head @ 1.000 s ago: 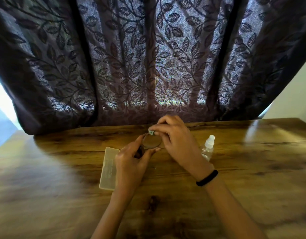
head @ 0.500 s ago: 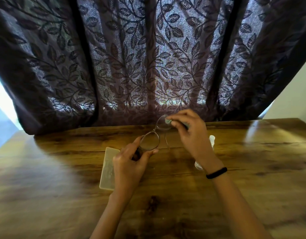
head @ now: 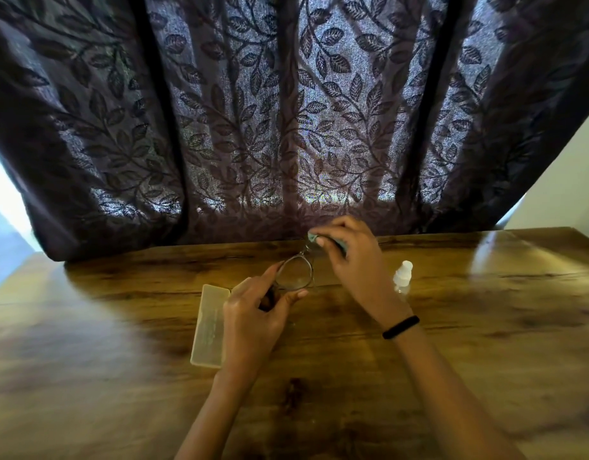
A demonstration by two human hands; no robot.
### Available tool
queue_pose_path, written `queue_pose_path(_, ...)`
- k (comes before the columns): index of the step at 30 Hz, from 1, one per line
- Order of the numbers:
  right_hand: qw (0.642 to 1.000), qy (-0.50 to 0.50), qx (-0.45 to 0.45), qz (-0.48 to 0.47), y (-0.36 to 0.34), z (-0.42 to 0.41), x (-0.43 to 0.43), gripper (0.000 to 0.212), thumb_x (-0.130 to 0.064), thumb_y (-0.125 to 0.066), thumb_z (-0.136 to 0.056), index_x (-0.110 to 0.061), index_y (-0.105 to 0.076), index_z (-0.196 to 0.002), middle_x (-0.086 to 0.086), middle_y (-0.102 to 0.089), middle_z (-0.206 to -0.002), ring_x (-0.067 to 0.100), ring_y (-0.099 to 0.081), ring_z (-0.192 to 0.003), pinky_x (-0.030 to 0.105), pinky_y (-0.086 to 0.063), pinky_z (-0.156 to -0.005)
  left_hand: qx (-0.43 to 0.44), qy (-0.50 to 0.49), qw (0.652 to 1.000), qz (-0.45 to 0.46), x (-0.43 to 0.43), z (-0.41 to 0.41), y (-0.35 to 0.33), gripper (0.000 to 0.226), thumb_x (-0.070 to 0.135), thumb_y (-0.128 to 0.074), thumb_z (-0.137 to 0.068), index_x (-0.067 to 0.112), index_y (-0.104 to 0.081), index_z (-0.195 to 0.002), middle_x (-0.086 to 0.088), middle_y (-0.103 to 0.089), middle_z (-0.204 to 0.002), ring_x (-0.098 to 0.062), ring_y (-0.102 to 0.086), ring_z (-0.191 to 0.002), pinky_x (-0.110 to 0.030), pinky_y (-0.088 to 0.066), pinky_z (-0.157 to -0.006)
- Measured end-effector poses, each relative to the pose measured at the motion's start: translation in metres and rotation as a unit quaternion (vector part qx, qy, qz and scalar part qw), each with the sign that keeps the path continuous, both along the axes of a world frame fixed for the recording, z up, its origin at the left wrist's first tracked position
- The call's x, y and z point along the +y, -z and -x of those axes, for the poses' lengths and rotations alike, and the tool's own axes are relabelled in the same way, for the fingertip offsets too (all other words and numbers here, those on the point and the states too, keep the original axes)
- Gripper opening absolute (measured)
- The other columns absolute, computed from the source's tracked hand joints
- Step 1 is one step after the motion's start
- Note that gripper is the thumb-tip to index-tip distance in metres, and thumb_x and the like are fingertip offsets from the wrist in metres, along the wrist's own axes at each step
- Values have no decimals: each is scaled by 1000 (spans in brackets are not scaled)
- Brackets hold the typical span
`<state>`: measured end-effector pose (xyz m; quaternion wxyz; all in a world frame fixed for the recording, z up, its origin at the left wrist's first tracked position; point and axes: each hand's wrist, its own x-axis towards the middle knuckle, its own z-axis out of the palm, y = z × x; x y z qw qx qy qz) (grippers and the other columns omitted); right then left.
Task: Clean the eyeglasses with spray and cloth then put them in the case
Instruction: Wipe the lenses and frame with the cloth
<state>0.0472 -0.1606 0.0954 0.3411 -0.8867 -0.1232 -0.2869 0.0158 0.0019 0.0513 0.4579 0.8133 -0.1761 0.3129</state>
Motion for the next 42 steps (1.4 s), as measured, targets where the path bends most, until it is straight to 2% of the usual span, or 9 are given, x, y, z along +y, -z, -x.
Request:
queue_pose_path(7,998,45,47,-18,7,-22,-18,17,-8,-59,-86,-6,-69,-100,14,-61,-95,27,-58,-86,35,-49,-76,-13,7,1000,26,1,1,2,53,49,-64,-73,10,-65,-108,0,-63,-63,-12,-54,-53,-25,-45,-51)
queue_pose_path(10,993,55,87,-50,20,-21,-23,16,-9,-61,-85,-8,-69,-99,15,-64,-98,24,-58,-88,34,-47,-79,-14,-10,999,33,3,1,0,47,38,-73,-69,9,-67,-105,1,-65,-66,-10,-57,-59,-11,-43,-56)
queue_pose_path(15,916,41,131,-376,26,-15,-24,14,-13,-57,-88,-10,-63,-101,10,-64,-99,13,-59,-85,14,-51,-64,50,6,994,101,10,2,-4,47,50,-64,-70,22,-62,-109,8,-64,-64,-10,-58,-49,-29,-50,-48)
queue_pose_path(17,899,44,118,-420,23,-16,-25,15,-16,-55,-90,-7,-58,-102,11,-62,-101,17,-58,-89,15,-49,-65,70,15,990,125,11,3,-4,46,51,-62,-68,28,-60,-108,13,-63,-58,-12,-56,-45,-37,-49,-44)
queue_pose_path(23,923,-58,79,-372,16,-19,-10,18,-3,-52,-90,-20,-50,-93,5,-60,-101,10,-60,-92,16,-51,-77,100,53,981,158,8,3,-6,40,44,-64,-69,25,-64,-104,17,-66,-58,-5,-53,-38,-18,-44,-39)
queue_pose_path(27,939,-113,81,-315,21,-20,-6,32,3,-54,-87,-25,-53,-102,7,-62,-109,19,-61,-104,33,-51,-90,108,68,972,198,9,2,-9,38,37,-66,-69,19,-65,-103,10,-66,-59,-7,-51,-36,-20,-42,-36)
queue_pose_path(32,959,-88,69,-260,28,-24,-6,19,-8,-58,-87,-22,-57,-100,-3,-64,-91,12,-62,-84,33,-54,-78,109,69,964,232,10,3,-10,40,32,-65,-70,11,-65,-104,-2,-67,-66,-10,-49,-35,-20,-42,-37)
queue_pose_path(38,977,-38,87,-191,50,-19,-5,8,-18,-56,-89,-21,-55,-96,-8,-61,-78,3,-57,-70,11,-41,-60,107,64,963,241,7,3,-6,33,30,-64,-72,17,-65,-102,7,-67,-62,-11,-50,-37,-19,-42,-37)
queue_pose_path(42,973,-17,119,-195,66,-12,-1,3,-16,-54,-90,-20,-53,-91,0,-62,-76,11,-56,-65,22,-42,-57,103,65,966,229,6,2,0,31,36,-65,-72,22,-65,-100,11,-70,-67,-9,-52,-37,-18,-42,-37)
